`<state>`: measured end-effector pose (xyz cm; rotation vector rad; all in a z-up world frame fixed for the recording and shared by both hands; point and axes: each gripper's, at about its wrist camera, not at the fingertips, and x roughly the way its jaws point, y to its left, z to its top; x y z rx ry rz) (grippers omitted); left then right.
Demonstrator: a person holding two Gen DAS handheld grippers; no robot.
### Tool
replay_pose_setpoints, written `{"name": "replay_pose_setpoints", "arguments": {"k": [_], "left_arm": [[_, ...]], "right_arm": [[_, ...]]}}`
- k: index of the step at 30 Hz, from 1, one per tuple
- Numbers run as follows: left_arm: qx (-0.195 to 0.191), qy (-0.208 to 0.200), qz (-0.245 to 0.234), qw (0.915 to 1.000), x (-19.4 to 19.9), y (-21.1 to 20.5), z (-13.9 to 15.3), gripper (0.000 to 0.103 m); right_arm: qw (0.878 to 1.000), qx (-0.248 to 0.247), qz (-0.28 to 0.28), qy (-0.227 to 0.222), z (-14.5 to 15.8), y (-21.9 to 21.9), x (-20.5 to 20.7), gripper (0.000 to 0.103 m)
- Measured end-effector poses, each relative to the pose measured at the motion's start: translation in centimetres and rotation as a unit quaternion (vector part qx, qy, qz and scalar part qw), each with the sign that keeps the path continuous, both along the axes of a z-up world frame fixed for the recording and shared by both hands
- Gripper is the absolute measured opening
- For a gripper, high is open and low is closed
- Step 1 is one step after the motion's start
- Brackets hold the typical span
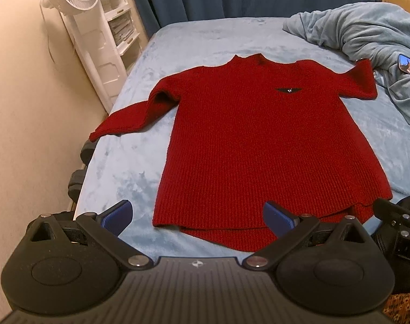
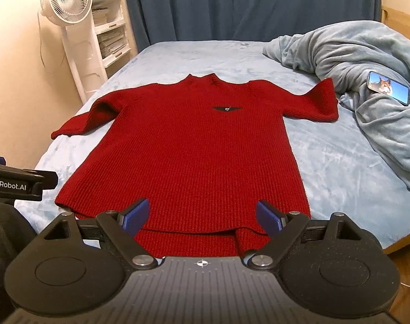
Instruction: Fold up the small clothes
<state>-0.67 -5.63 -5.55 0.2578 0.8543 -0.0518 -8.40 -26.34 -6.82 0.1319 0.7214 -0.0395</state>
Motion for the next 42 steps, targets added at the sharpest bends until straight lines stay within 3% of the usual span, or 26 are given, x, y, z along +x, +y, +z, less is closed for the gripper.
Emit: {"name": "replay_pose_setpoints", "arguments": {"k": [17,26,31,38,40,42], "left_arm": [[-0.008,0.007,0.008,0.9999,1.0,0.6,-0.4,0.103],[-0.032,0.010,0.041,0.9986,4.8,2.5,-0.4,0.103],[-0.056,-0.005,0.090,0.9943,9.3,5.7,0.2,0.103],[-0.080,-0.059,0.207,0.9733,18.1,14.2,0.1,0.103],[-0.110,-0.060,0.243,0.9618,21.1,17.6,-0.4,0.103],[-0.167,-0.045,0.285,0.9428,23.9,21.3,-1.3,0.103]], "right_arm": [[1.000,-0.013,-0.007,0.001,0.2,0.2,0.8,0.087],[1.000,-0.020,-0.012,0.013,-0.2,0.2,2.9,0.087],[0.999,-0.023,-0.021,0.025,-0.5,0.0,4.3,0.087],[0.997,-0.037,-0.054,0.030,-0.7,-1.4,7.1,0.087],[0.997,-0.045,-0.058,0.033,-0.9,-1.5,7.9,0.087],[0.996,-0.053,-0.059,0.041,-1.2,-1.4,8.8,0.087]]}}
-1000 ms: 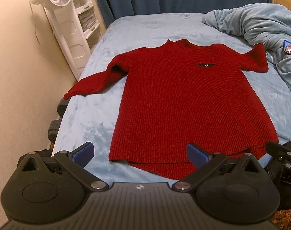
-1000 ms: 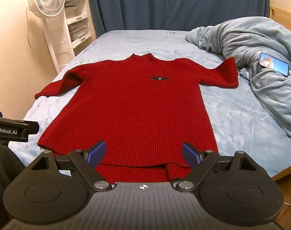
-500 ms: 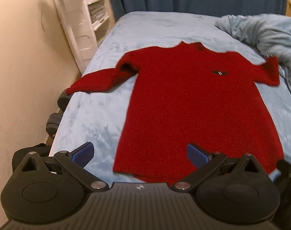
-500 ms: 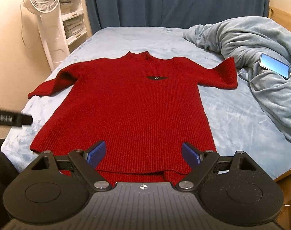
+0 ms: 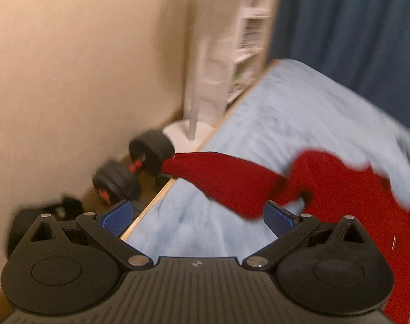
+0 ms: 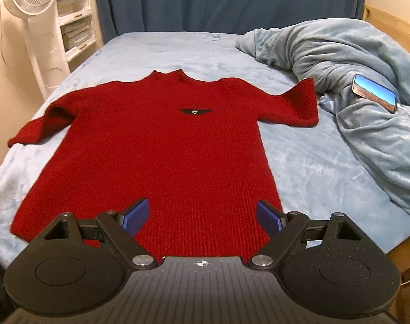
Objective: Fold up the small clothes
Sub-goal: 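Grasp the sleeve cuff nearest the left tool and lift it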
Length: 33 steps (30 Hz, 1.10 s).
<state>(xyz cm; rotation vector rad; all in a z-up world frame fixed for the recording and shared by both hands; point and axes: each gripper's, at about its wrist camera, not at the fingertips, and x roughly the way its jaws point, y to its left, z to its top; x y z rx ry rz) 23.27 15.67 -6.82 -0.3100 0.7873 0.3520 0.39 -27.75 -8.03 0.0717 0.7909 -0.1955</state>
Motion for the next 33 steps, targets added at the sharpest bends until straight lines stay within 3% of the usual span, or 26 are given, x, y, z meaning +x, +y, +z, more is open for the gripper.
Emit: {"name": "replay_pose_setpoints", "arguments": {"k": [3,5,11,13,14,15,16,17,20,23,26,29,32,33], "left_arm": [[-0.117,-0.014,0.037,0.9923,3.8,4.5,-1.6,0.103],[-0.167,0.010,0.038,0.9852,7.0,6.2,-3.4,0.103],[-0.247,0.065,0.026,0.9665,13.7,6.3,-9.1,0.102],[-0.260,0.067,0.029,0.9628,14.9,5.5,-10.5,0.096],[-0.257,0.069,0.027,0.9635,15.8,5.3,-10.9,0.072],[-0.244,0.072,0.023,0.9667,16.5,4.8,-11.0,0.017],[-0.226,0.081,0.015,0.9706,17.3,4.5,-11.1,0.002],[-0.191,0.089,0.025,0.9772,17.8,4.1,-10.7,0.000],[-0.109,0.042,0.039,0.9924,19.0,4.4,-7.6,0.000],[-0.058,-0.003,0.066,0.9961,19.9,6.6,-3.3,0.000],[-0.015,-0.050,0.091,0.9945,20.4,8.7,1.4,0.000],[-0.019,-0.077,0.086,0.9931,20.4,9.6,4.5,0.000],[-0.080,-0.065,0.032,0.9942,19.9,8.9,3.8,0.001],[-0.091,-0.061,0.020,0.9937,19.4,8.2,3.0,0.013]], "right_arm": [[1.000,-0.006,0.006,0.017,-0.6,0.6,1.0,0.087],[0.999,-0.011,0.011,0.030,-1.1,1.1,1.5,0.087],[0.998,-0.029,0.023,0.049,-1.5,2.0,2.6,0.087],[0.998,-0.033,0.021,0.052,-1.7,1.9,2.8,0.087],[0.998,-0.035,0.018,0.057,-1.9,1.8,2.8,0.087],[0.997,-0.035,0.016,0.062,-2.1,1.6,2.9,0.087],[0.997,-0.034,0.014,0.066,-2.3,1.4,3.0,0.087],[0.997,-0.033,0.012,0.070,-2.5,1.2,3.0,0.087],[0.997,-0.031,0.009,0.075,-3.0,0.7,3.3,0.087],[0.997,-0.027,0.008,0.074,-3.5,0.4,3.6,0.087],[0.997,-0.019,0.011,0.072,-3.8,0.2,3.9,0.087],[0.997,-0.012,0.012,0.071,-4.1,0.0,4.0,0.087],[0.997,-0.005,0.008,0.070,-4.3,-0.2,4.1,0.087],[0.997,-0.004,0.007,0.071,-4.3,-0.2,4.1,0.087]]}}
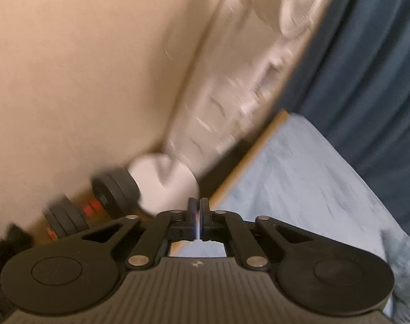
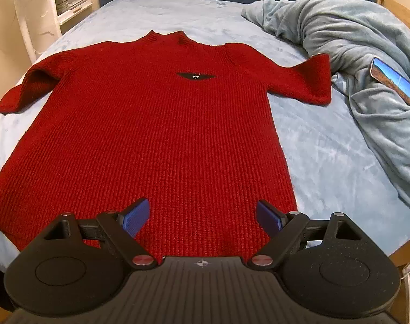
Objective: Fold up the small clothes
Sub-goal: 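Grasp the sleeve cuff nearest the left tool and lift it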
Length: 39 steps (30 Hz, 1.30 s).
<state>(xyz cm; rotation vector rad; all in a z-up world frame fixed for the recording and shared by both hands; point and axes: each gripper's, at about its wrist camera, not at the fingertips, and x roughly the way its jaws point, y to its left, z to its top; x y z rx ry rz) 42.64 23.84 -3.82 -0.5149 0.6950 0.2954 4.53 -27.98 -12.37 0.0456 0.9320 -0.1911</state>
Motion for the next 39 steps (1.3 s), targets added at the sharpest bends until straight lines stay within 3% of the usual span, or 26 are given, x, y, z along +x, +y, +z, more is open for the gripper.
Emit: {"name": "replay_pose_setpoints", "arguments": {"k": [1,3,5,11,15,18,20,21,22,23,26,29,32,34,36,39], "left_arm": [[-0.008,0.002,-0.013,0.9999,-0.5,-0.8,-0.9,0.021],[-0.021,0.016,-0.024,0.9994,-1.6,-2.5,-3.3,0.071],[-0.047,0.038,-0.030,0.9977,-3.0,-4.0,-6.4,0.084],[-0.121,0.103,-0.030,0.9869,-6.4,-4.3,-14.0,0.084],[-0.144,0.101,-0.010,0.9844,-7.5,-2.6,-16.0,0.084],[-0.171,0.116,-0.005,0.9784,-6.1,-1.7,-17.5,0.085],[-0.178,0.105,-0.007,0.9784,-5.0,-1.5,-17.6,0.085],[-0.176,0.101,-0.003,0.9792,-4.4,-1.5,-17.4,0.077],[-0.170,0.095,0.004,0.9809,-3.8,-1.5,-17.0,0.058],[-0.156,0.091,0.006,0.9835,-3.3,-1.5,-16.7,0.018],[-0.120,0.087,0.016,0.9889,-1.5,-1.2,-14.6,0.017],[-0.065,0.047,0.042,0.9959,-0.6,0.9,-10.7,0.017],[-0.026,0.013,0.080,0.9964,-0.1,3.4,-6.7,0.017],[-0.030,-0.001,0.079,0.9964,0.5,4.3,-4.8,0.017],[-0.016,-0.007,0.074,0.9971,1.2,3.3,-3.1,0.017],[0.039,-0.018,0.038,0.9984,2.1,-1.1,-0.9,0.017]], "right_arm": [[1.000,0.002,0.000,0.000,0.0,0.0,0.0,0.087],[1.000,-0.001,0.002,-0.003,0.2,0.1,-0.1,0.087],[1.000,-0.005,0.004,-0.005,0.3,0.1,-0.3,0.087],[1.000,-0.011,0.001,0.000,0.3,0.2,-0.2,0.087],[1.000,-0.013,0.010,0.011,-0.3,0.7,0.2,0.087],[1.000,-0.016,0.021,0.016,-0.6,1.2,0.6,0.087],[0.999,-0.019,0.026,0.018,-0.7,1.6,0.8,0.087],[0.999,-0.020,0.027,0.020,-0.7,1.7,0.9,0.087],[0.999,-0.022,0.027,0.023,-0.8,1.7,1.0,0.087],[0.999,-0.024,0.026,0.026,-0.8,1.8,1.1,0.087],[0.999,-0.024,0.021,0.031,-0.8,1.6,1.3,0.087],[0.999,-0.028,0.023,0.024,-0.8,1.5,1.4,0.087],[0.999,-0.022,0.023,0.026,-1.2,1.4,1.4,0.087],[0.999,-0.015,0.024,0.028,-1.6,1.2,1.5,0.087],[0.999,-0.011,0.023,0.026,-1.8,1.0,1.5,0.087],[1.000,0.000,0.020,0.018,-1.8,0.3,1.3,0.087]]}}
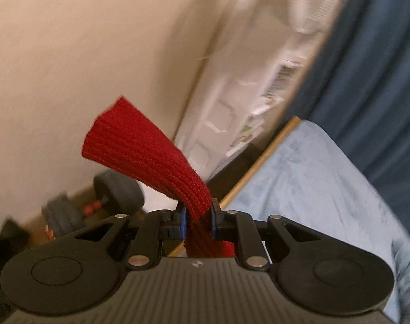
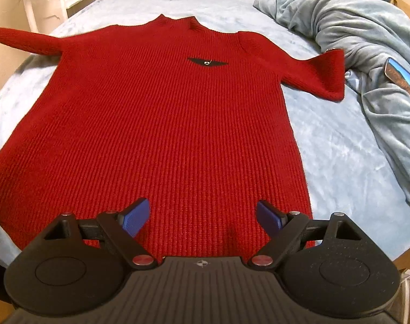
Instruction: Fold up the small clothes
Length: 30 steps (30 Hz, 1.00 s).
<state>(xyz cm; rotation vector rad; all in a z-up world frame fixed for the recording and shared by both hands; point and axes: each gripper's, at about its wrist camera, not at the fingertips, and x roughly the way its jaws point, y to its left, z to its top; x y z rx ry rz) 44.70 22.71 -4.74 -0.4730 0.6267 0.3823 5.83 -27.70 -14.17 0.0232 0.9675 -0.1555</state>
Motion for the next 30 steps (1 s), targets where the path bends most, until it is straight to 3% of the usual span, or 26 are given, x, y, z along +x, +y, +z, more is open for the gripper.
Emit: {"name": "replay_pose_setpoints", "arguments": {"k": [3,6,10,13,14,16,17,19,20,21,23,27,30], "left_arm": [[0.019,-0.015,-0.051,0.9984,0.2,-6.4,2.1,0.017],[0.029,-0.038,-0.122,0.9914,-0.4,-14.5,4.3,0.017],[0.048,-0.068,-0.236,0.9681,-1.7,-28.0,6.0,0.017],[0.051,-0.066,-0.316,0.9450,-2.5,-37.9,4.3,0.019],[0.051,-0.054,-0.339,0.9377,-2.7,-40.9,3.0,0.024],[0.067,-0.018,-0.412,0.9084,-3.4,-46.3,-0.4,0.060],[0.090,0.011,-0.437,0.8951,-3.9,-48.3,-2.6,0.091],[0.142,0.030,-0.447,0.8830,-5.6,-49.7,-6.1,0.095],[0.143,0.031,-0.460,0.8755,-6.3,-49.1,-7.3,0.095],[0.136,0.040,-0.464,0.8744,-6.7,-48.1,-8.2,0.095],[0.119,0.063,-0.446,0.8849,-6.8,-44.0,-9.4,0.096],[0.135,0.081,-0.338,0.9280,-5.1,-34.9,-10.3,0.097],[0.148,0.108,-0.249,0.9510,-2.9,-29.2,-10.4,0.097]], "right_arm": [[1.000,0.004,-0.012,-0.012,0.0,-1.1,-0.4,0.087],[0.999,0.010,-0.029,-0.021,-0.1,-2.9,-1.1,0.087],[0.998,0.011,-0.051,-0.029,-0.5,-5.2,-2.0,0.087],[0.997,0.012,-0.070,-0.023,-1.1,-6.9,-2.7,0.087],[0.997,0.013,-0.078,-0.020,-1.3,-7.5,-2.8,0.087],[0.996,0.018,-0.090,-0.015,-1.7,-8.3,-2.9,0.087],[0.995,0.020,-0.094,-0.014,-1.8,-8.5,-2.9,0.087],[0.995,0.019,-0.096,-0.017,-1.9,-8.9,-2.8,0.087],[0.995,0.016,-0.096,-0.018,-2.0,-9.1,-2.6,0.087],[0.995,0.016,-0.096,-0.020,-2.1,-9.3,-2.4,0.087],[0.995,0.014,-0.098,-0.022,-2.4,-9.7,-1.6,0.087],[0.992,0.025,-0.113,-0.045,-2.0,-10.7,0.3,0.087],[0.987,0.041,-0.132,-0.078,-1.2,-12.3,2.1,0.087]]}}
